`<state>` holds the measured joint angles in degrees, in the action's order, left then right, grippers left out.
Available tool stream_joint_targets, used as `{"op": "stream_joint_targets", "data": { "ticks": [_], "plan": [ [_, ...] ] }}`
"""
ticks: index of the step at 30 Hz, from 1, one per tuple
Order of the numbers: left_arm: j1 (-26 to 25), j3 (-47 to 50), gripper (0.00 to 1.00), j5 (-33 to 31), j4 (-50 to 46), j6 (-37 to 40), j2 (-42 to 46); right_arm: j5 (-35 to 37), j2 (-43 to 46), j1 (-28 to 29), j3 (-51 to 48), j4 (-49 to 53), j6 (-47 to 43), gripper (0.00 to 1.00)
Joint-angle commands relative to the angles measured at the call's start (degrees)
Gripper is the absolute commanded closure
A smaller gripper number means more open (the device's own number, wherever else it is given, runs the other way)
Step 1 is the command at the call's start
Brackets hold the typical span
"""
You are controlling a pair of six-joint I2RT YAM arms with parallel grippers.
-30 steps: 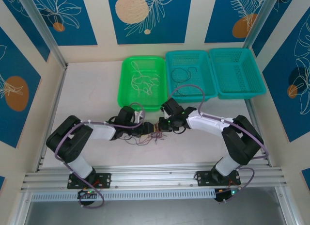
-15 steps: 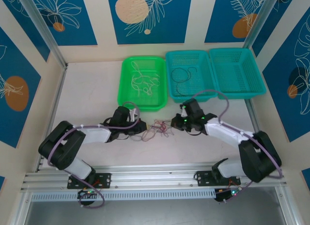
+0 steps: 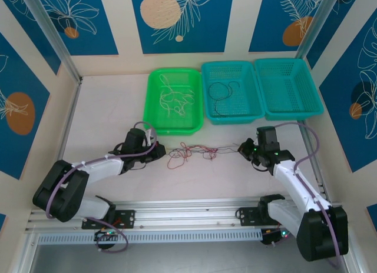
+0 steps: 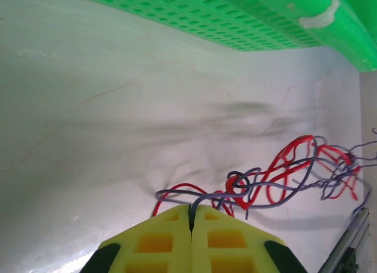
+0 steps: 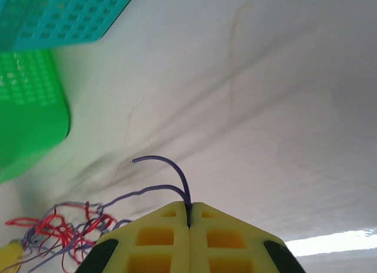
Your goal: Untangle the cables
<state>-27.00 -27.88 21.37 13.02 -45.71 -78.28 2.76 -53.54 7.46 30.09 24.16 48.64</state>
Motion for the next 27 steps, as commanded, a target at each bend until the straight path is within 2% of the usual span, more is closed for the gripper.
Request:
{"op": "stream_joint_targets", "data": {
  "ticks": [1,4,6,11,13,15,21,27],
  "plan": [
    [0.9,0.1,1.0,-0.6,-2.0,2.7,0.9,6.8,4.2,-0.9,-1.2,5.5,2.8,1.0],
    [0.9,0.2,1.0,-3.4,-4.4,3.9,1.5,11.3,9.0,-2.5,-2.0,8.5,5.8,1.0],
    [1.3,0.1,1.0,-4.6,-5.9,4.7,2.4,11.3,12.9,-6.4,-3.2,9.9,7.3,1.0],
    [4.7,0.6,1.0,-7.6,-11.2,6.1,6.1,3.9,21.9,-22.5,-4.5,12.6,6.4,1.0],
    [7.5,1.3,1.0,-8.6,-13.4,6.1,8.6,0.1,23.2,-28.7,-3.7,13.1,4.5,1.0],
    [9.4,2.2,1.0,-8.7,-14.2,6.5,10.5,-2.6,22.9,-32.5,-2.8,13.8,3.2,1.0],
    [10.6,2.2,1.0,-8.7,-16.2,7.5,12.5,-3.6,20.6,-33.3,-1.2,11.7,3.0,1.0],
    [13.8,3.6,1.0,-16.2,-22.9,6.5,17.0,-6.0,18.5,-38.9,5.6,11.0,3.1,1.0]
  ]
}}
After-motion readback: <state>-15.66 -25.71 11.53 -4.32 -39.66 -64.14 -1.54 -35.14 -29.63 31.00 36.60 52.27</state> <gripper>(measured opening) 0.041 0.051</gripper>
